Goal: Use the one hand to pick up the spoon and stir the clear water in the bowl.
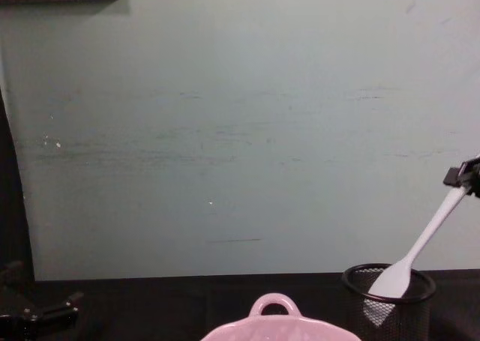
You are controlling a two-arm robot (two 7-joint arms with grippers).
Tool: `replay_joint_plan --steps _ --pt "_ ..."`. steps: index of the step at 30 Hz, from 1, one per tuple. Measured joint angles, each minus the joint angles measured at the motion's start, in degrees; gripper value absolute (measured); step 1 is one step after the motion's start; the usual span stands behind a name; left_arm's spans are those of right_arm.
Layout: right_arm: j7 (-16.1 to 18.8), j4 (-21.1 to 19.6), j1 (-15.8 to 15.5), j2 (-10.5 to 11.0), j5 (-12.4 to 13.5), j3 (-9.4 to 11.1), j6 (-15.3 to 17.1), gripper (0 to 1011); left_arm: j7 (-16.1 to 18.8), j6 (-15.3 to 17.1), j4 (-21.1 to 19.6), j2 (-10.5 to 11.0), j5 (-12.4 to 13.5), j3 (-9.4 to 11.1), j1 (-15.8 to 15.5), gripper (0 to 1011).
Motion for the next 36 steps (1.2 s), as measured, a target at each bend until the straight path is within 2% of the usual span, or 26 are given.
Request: replay_joint_plan --steps 8,20,36 --pt "-0.9 2.9 0.8 -0.2 1.3 -1.3 0.3 116 0.0 0.0 0.0 0.0 0.0 0.0 0.0 1011" --pt "-2.2 4.4 0.9 0.6 2.0 -3.0 -0.8 117 0.0 0.0 0.0 0.0 0.0 0.0 0.0 1011" --pt "-1.8 6.0 1.7 1.8 3.7 -4.6 -2.4 116 0.0 0.0 0.0 0.0 0.0 0.0 0.0 1011"
